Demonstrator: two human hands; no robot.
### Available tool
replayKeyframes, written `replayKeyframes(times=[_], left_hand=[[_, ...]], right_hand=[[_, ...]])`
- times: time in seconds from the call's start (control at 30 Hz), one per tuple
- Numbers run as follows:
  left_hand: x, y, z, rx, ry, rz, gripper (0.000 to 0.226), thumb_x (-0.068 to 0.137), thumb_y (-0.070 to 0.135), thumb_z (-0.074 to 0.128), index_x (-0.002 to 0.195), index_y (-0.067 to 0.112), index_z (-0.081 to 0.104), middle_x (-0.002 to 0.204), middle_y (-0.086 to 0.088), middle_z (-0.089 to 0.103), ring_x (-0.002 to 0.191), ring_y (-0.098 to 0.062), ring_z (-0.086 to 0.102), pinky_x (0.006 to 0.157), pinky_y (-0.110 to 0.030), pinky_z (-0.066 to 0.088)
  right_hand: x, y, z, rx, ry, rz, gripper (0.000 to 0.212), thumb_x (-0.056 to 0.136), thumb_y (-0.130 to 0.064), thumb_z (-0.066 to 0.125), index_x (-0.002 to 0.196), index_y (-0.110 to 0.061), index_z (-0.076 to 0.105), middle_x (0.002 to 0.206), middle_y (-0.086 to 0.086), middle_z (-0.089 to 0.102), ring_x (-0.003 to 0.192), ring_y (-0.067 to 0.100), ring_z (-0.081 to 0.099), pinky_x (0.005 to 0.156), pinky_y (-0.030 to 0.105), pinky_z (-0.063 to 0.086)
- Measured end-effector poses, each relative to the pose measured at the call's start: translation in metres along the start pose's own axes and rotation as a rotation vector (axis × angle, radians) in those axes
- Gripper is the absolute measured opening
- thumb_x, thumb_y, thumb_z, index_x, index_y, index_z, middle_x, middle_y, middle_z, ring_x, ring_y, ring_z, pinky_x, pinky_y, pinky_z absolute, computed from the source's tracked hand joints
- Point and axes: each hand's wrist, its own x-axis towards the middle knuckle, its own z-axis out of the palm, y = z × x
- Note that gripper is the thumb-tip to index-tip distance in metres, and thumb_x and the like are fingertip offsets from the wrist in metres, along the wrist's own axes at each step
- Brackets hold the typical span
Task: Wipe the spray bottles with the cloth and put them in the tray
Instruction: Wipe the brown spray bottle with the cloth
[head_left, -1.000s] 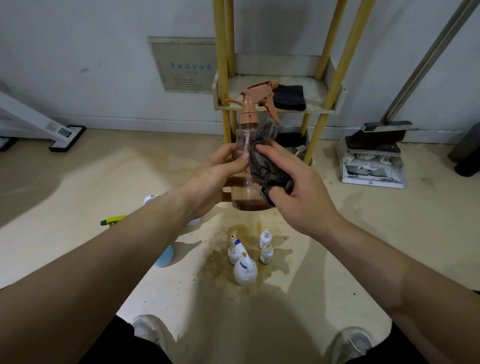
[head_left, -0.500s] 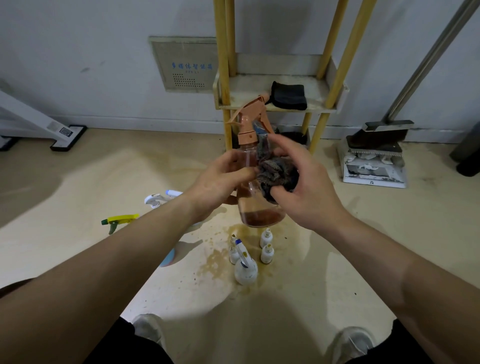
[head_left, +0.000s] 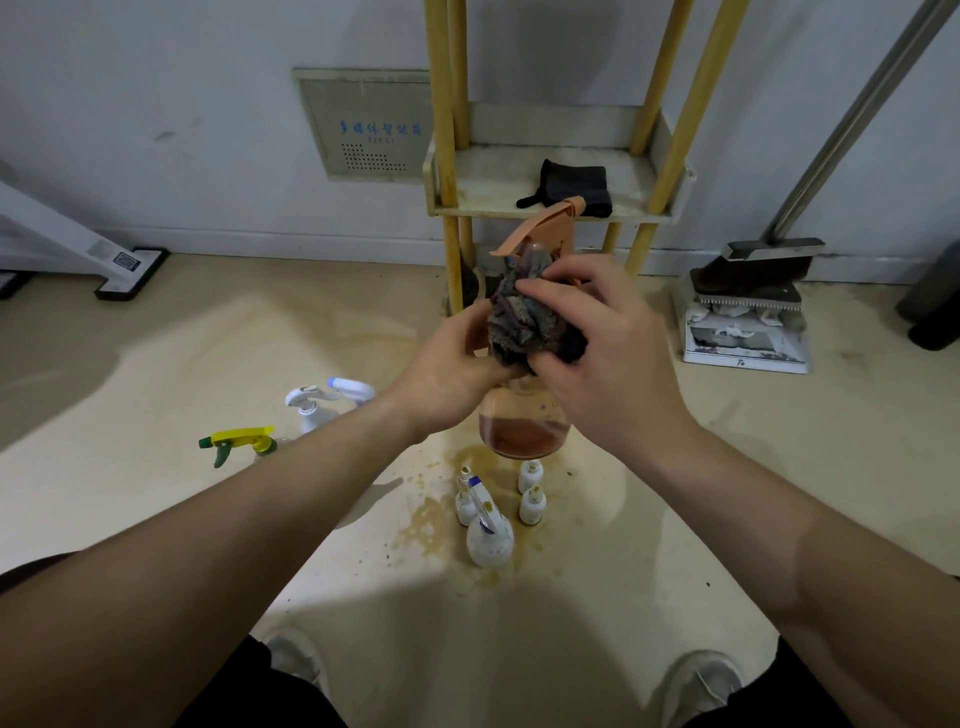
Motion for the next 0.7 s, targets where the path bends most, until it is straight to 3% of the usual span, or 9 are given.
replayKeyframes(times=[0.1,0.23,0.33,0.47,0.6,0.7], left_hand=[[0.0,-0.003,0.001,-0.003,0.026,0.013,0.045,0.081,0.007,0.077,0.123,0.011,0.06,0.098,0.007,0.07,0.092,-0.007,0.065,0.071,-0.02,0.052],[0.0,-0.005,0.0,0.018,0.022,0.018,0.038,0.088,0.0,0.071,0.124,0.007,0.06,0.1,0.003,0.069,0.09,-0.007,0.065,0.069,-0.019,0.051],[-0.001,-0.002,0.001,0.043,0.015,0.02,0.037,0.088,-0.003,0.069,0.122,0.004,0.061,0.097,0.005,0.068,0.081,0.004,0.063,0.065,-0.013,0.05],[-0.003,0.001,0.004,0.02,0.027,0.022,0.032,0.091,0.0,0.067,0.123,0.004,0.06,0.1,-0.001,0.069,0.075,0.005,0.063,0.061,-0.011,0.048],[-0.002,0.002,0.002,0.009,0.036,-0.005,0.027,0.095,0.013,0.067,0.122,0.015,0.061,0.111,-0.001,0.07,0.096,-0.012,0.068,0.065,-0.016,0.051],[-0.002,0.006,-0.001,-0.084,0.048,-0.055,0.024,0.097,0.017,0.064,0.12,0.02,0.06,0.112,-0.002,0.072,0.091,-0.014,0.071,0.07,-0.027,0.057]], right_hand=[[-0.001,0.0,0.001,-0.038,-0.006,-0.01,0.047,0.073,-0.005,0.072,0.12,-0.006,0.07,0.117,0.009,0.06,0.106,0.024,0.06,0.093,0.035,0.052],[-0.002,0.0,0.003,-0.069,-0.03,0.009,0.042,0.075,-0.012,0.072,0.116,-0.004,0.071,0.112,0.008,0.062,0.102,0.026,0.061,0.089,0.037,0.053],[-0.002,-0.001,0.001,-0.036,-0.012,0.063,0.037,0.076,-0.021,0.071,0.109,-0.005,0.072,0.107,0.006,0.062,0.096,0.019,0.06,0.086,0.024,0.049],[0.001,0.005,-0.003,0.037,-0.004,0.146,0.029,0.078,-0.022,0.07,0.104,-0.009,0.072,0.101,0.002,0.06,0.088,0.01,0.056,0.078,0.008,0.039],[-0.002,0.009,-0.005,0.087,-0.039,0.199,0.038,0.079,-0.022,0.06,0.115,-0.012,0.069,0.109,0.002,0.061,0.096,0.009,0.056,0.082,0.007,0.039],[-0.008,0.014,-0.003,0.08,-0.111,0.234,0.046,0.082,-0.019,0.056,0.127,-0.014,0.062,0.117,0.001,0.062,0.104,0.011,0.055,0.086,0.012,0.037]])
